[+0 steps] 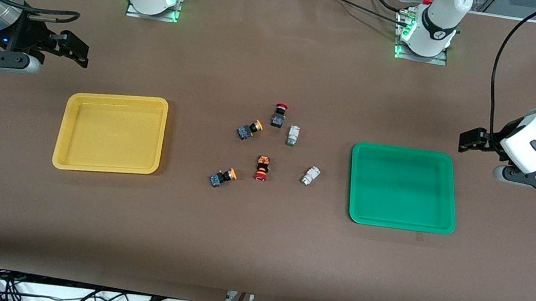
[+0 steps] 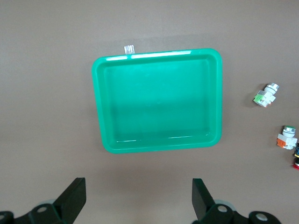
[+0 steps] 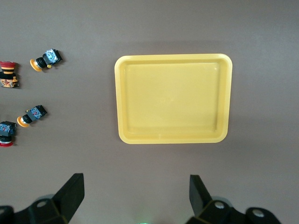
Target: Place green and yellow buttons in trays
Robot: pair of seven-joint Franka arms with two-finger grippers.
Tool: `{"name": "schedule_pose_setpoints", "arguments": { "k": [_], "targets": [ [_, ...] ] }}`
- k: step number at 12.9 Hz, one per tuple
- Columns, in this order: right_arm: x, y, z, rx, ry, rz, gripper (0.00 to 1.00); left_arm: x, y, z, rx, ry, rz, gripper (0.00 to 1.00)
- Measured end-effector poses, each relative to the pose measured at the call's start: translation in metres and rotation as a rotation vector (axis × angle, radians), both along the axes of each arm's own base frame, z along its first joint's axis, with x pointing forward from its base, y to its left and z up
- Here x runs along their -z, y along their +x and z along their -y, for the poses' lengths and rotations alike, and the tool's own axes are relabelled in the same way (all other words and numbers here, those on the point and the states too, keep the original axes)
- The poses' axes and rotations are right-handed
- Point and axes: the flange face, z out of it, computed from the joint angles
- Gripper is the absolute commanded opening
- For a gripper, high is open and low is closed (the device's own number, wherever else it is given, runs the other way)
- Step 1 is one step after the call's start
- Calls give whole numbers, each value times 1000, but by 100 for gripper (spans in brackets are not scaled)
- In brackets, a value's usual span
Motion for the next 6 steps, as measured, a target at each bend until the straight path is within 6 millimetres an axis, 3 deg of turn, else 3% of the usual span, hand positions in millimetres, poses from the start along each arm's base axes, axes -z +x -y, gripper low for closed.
{"name": "schedule_pose_setpoints", "arguments": {
  "k": [6],
  "targets": [
    [3, -1, -6, -16, -8, -15, 100, 2, 3, 3, 5, -1, -1, 100]
  ]
}}
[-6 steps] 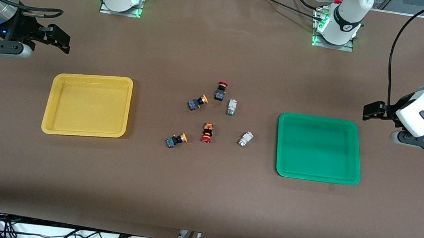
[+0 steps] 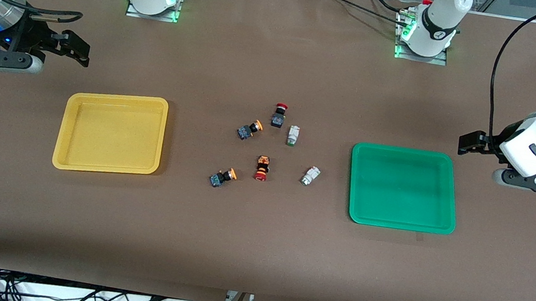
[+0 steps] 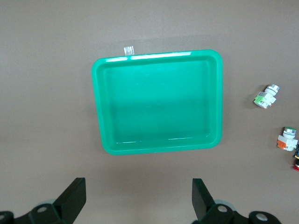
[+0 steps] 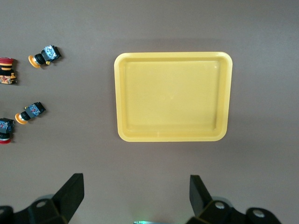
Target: Place green and yellow buttons in trays
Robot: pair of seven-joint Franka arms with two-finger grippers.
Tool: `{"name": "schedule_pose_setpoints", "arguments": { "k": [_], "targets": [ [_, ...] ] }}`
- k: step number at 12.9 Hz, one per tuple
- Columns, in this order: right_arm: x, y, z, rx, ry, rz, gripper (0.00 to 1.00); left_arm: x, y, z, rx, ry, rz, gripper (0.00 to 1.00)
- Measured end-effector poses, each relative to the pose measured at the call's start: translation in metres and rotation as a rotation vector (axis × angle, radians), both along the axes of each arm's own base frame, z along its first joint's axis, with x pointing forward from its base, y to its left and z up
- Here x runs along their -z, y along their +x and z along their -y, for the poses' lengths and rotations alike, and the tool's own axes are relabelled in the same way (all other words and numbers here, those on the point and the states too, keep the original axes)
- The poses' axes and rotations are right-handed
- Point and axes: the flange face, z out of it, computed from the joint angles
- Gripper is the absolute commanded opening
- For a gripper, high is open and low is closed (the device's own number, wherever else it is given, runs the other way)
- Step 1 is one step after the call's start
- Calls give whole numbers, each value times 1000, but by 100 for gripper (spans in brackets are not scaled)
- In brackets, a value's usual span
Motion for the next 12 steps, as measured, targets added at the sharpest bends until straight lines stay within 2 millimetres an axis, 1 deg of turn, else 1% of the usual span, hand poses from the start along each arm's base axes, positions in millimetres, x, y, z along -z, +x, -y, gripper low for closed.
{"name": "schedule_pose_setpoints", "arguments": {
  "k": [2, 3, 4, 5, 6, 7, 8, 9, 10, 11, 12],
  "targets": [
    [13, 4, -15, -20, -5, -18, 100, -5, 4, -3, -5, -1, 14, 100],
    [26, 11, -25, -5, -10, -21, 100, -7, 5, -5, -10, -1, 17, 100],
    [44, 21, -37, 43, -13, -16, 99, -5, 5, -7, -11, 0, 7, 100],
    [68, 33, -51, 112, -12, -15, 99, -2, 5, -5, -8, 0, -6, 100],
    [96, 45, -68, 195, -3, -18, 99, 1, 5, 3, 2, -10, -14, 100],
    [129, 57, -86, 289, 12, -24, 99, 6, 5, 20, 10, -32, -23, 100],
    [162, 68, -104, 385, 32, -28, 100, 10, 4, 42, 2, -48, -31, 100],
    [196, 78, -123, 487, 58, -28, 100, 16, 3, 69, -6, -51, -34, 100],
    [228, 88, -144, 586, 84, -24, 100, 26, 4, 100, -6, -48, -28, 100],
    [257, 97, -167, 681, 105, -18, 100, 44, 5, 134, -3, -45, -20, 100],
    [285, 103, -190, 766, 124, -5, 99, 68, 7, 168, -6, -43, -14, 100]
  ]
}}
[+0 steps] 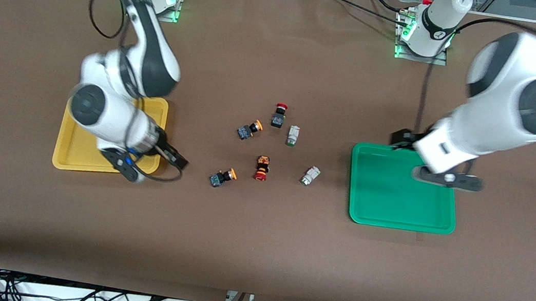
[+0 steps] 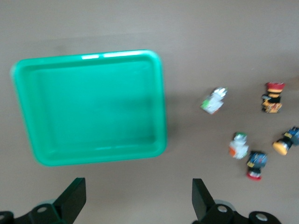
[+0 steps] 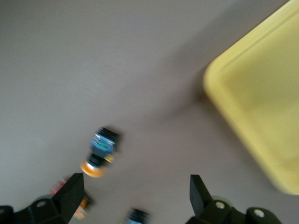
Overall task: Place green and yellow buttons in trays
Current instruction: 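Grasp the blue button with the right gripper while the left gripper grasps the white button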
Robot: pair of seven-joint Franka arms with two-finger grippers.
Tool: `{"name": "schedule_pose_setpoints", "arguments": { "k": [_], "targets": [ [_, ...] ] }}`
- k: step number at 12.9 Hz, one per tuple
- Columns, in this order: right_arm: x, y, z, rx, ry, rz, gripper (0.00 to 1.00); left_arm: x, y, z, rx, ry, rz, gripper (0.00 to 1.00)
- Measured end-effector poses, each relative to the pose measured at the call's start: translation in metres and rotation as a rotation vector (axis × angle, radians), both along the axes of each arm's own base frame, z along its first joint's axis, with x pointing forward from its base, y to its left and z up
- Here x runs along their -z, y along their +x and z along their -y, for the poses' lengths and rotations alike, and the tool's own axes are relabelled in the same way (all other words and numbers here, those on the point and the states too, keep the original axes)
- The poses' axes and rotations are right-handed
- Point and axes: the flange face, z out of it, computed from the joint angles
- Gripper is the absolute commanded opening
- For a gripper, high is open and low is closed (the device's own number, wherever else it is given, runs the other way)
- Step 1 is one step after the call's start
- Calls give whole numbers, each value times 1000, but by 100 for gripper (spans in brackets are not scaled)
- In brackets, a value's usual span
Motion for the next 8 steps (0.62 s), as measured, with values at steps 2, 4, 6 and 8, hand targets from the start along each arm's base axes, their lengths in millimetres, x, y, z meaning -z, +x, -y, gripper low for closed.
{"name": "schedule_pose_setpoints", "arguments": {
  "k": [2, 4, 6, 8],
  "targets": [
    [42, 3, -42, 117, 20, 45, 99, 55, 2, 58, -21, 2, 17, 100],
    [71, -6, -74, 170, 22, 45, 99, 120, 6, 102, -13, -13, 53, 100],
    [92, -13, -87, 197, 23, 41, 99, 183, 6, 127, 1, -23, 74, 100],
    [113, -15, -88, 208, 26, 38, 83, 223, 3, 138, 11, -26, 80, 100]
  ]
}}
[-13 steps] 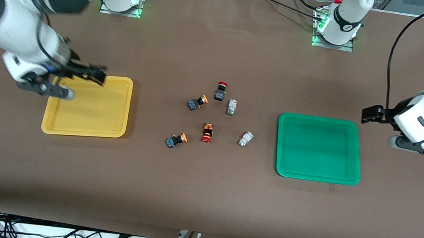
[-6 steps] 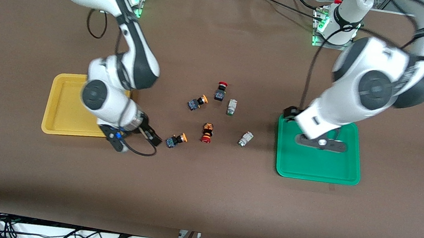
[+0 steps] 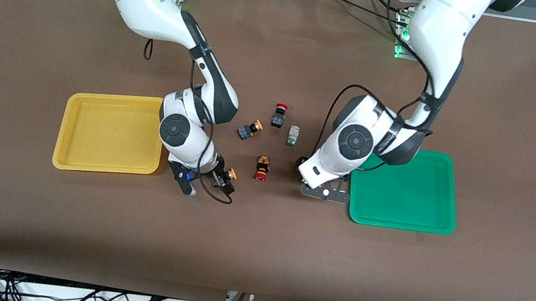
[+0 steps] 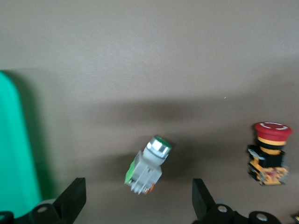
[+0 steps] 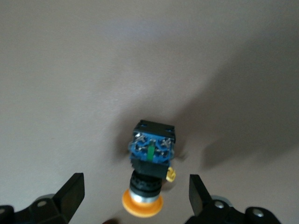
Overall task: Place green and yellow buttons in trays
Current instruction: 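Grasp the blue button with the right gripper while the left gripper grasps the white button, then place the blue button in the yellow tray while the left gripper places the white button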
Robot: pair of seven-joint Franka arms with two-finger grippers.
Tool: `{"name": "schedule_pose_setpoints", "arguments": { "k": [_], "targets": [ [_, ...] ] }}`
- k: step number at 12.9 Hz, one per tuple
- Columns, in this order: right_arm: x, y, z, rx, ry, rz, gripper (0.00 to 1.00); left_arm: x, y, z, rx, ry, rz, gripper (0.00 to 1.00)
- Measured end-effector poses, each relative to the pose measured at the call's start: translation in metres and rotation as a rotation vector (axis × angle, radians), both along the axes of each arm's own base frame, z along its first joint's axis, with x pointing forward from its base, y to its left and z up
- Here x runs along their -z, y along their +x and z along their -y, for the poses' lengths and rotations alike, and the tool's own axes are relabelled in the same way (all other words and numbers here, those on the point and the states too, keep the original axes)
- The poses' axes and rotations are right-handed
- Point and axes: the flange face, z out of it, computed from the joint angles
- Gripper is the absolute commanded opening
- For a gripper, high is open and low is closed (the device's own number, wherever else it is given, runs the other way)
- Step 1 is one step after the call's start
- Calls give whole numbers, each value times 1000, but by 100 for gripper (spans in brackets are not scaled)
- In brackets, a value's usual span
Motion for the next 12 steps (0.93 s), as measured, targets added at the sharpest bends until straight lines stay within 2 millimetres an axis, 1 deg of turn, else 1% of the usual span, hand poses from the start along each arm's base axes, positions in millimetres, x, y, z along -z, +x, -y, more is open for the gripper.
{"name": "schedule_pose_setpoints", "arguments": {
  "k": [1, 2, 3, 4, 6, 7, 8, 9, 10, 11, 12],
  "targets": [
    [10, -2, 0, -1, -6, -10, 63, 13, 0, 2, 0, -4, 8, 100],
    [16, -4, 0, -5, -11, -15, 41, 23, 1, 2, 0, -6, 17, 100],
    [20, -4, 0, -11, -13, -17, 17, 31, 2, 1, 5, 0, 26, 100],
    [19, -4, 1, -19, -15, -15, 0, 38, 2, 0, 20, 17, 35, 100],
    [15, -3, 6, -58, -25, -28, 0, 46, -3, 5, 49, 39, 36, 100],
    [8, -1, 13, -98, -36, -53, 0, 50, -8, 10, 61, 45, 30, 84],
    [-7, 3, 27, -155, -46, -87, 0, 54, -14, 14, 72, 50, 21, 64],
    [-30, 8, 47, -226, -54, -127, 0, 58, -19, 17, 79, 55, 13, 31],
    [-58, 12, 74, -300, -66, -162, 0, 61, -21, 16, 82, 61, 6, 0],
    [-86, 14, 112, -381, -78, -181, 0, 63, -22, 13, 83, 69, -4, 0],
    [-106, 10, 157, -464, -84, -186, 0, 64, -21, 9, 81, 78, -15, 0]
  ]
}}
